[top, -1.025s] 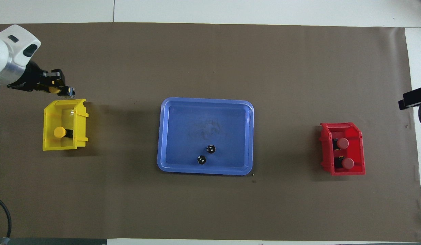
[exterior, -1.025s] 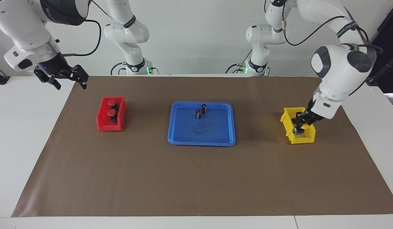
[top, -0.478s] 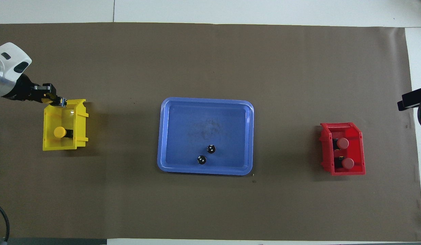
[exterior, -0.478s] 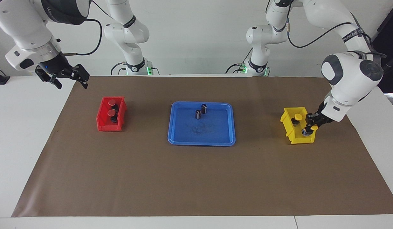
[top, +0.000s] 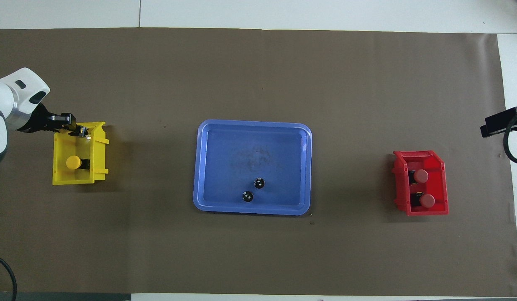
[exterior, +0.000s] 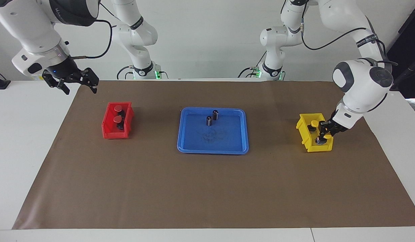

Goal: Sort red and yellow buttons by color
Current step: 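Carry the yellow button into the yellow bin and open the left gripper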

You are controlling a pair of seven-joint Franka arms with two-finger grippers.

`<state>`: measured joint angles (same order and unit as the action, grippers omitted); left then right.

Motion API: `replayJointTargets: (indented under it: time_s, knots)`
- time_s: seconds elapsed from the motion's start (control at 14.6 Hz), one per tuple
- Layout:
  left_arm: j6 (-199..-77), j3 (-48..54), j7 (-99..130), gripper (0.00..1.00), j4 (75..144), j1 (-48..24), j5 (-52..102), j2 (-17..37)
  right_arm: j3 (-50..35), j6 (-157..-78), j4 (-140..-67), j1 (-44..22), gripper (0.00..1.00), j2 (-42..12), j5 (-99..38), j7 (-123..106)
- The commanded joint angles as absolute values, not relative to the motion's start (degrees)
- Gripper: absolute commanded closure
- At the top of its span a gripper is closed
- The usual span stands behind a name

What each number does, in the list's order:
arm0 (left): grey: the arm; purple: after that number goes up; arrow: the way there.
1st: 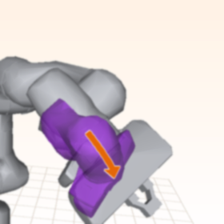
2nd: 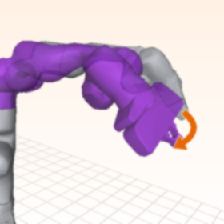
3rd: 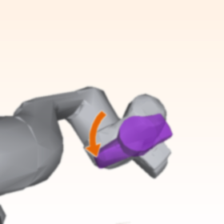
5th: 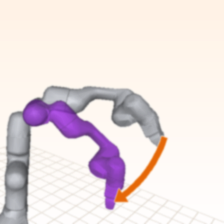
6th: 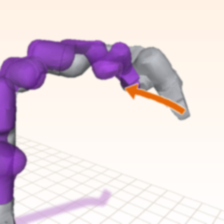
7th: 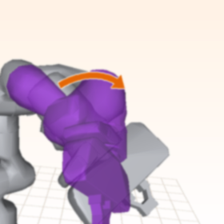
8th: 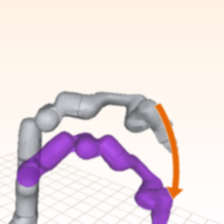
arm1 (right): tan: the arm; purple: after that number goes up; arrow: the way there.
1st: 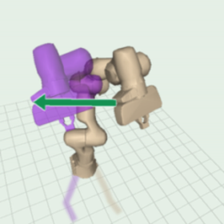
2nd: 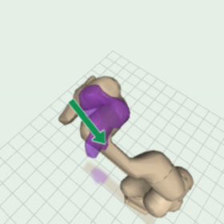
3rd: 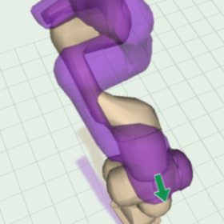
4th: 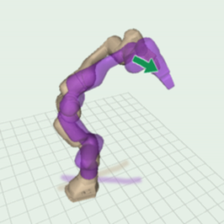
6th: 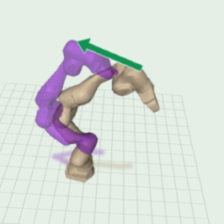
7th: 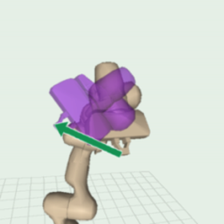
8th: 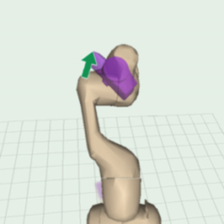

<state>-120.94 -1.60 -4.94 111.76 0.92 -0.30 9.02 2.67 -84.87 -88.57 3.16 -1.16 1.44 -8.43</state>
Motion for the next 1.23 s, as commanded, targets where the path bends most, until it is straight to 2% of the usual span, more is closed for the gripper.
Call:
replayJointTargets:
  time_s: [0.0,0.21,0.27,0.34,0.41,0.48,0.55,0.68,1.16]
  knots:
    - [-126.11,-1.49,-5.71,0.99,116.97,2.28,-0.61,7.47,2.46,-84.38,-89.56,3.34,0.00,-0.18,1.32,-7.91]
    - [-128.31,-1.49,-5.63,0.99,117.86,2.29,-0.53,8.26,2.46,-84.38,-89.56,3.43,0.00,-0.18,1.32,-7.91]
    - [-128.67,-1.49,-5.80,0.90,117.86,2.29,-0.61,8.26,2.46,-84.38,-89.56,3.34,0.00,-0.18,1.32,-7.91]
    - [-128.41,-1.49,-5.80,0.54,117.34,2.20,-0.62,8.35,2.46,-84.38,-89.56,3.34,0.00,-0.18,1.32,-7.91]
    - [-128.06,-1.49,-5.71,0.26,116.90,2.11,-0.62,8.87,2.46,-84.38,-89.56,3.34,0.00,-0.18,1.32,-7.91]
    - [-127.80,-1.49,-5.63,0.15,116.46,2.02,-0.53,8.96,2.46,-84.38,-89.56,3.34,0.00,-0.18,1.32,-7.91]
    - [-127.53,-1.41,-5.71,0.00,116.46,2.11,-0.53,8.70,2.46,-84.38,-89.56,3.34,0.00,-0.18,1.32,-7.91]
    - [-124.04,-1.49,-5.89,0.00,114.10,2.11,-0.53,8.00,2.46,-84.38,-89.56,3.34,0.00,-0.18,1.32,-7.91]
    - [-104.98,-1.23,-8.88,0.00,99.25,1.49,-0.97,5.19,2.46,-84.38,-89.56,3.34,0.00,-0.18,1.32,-7.91]
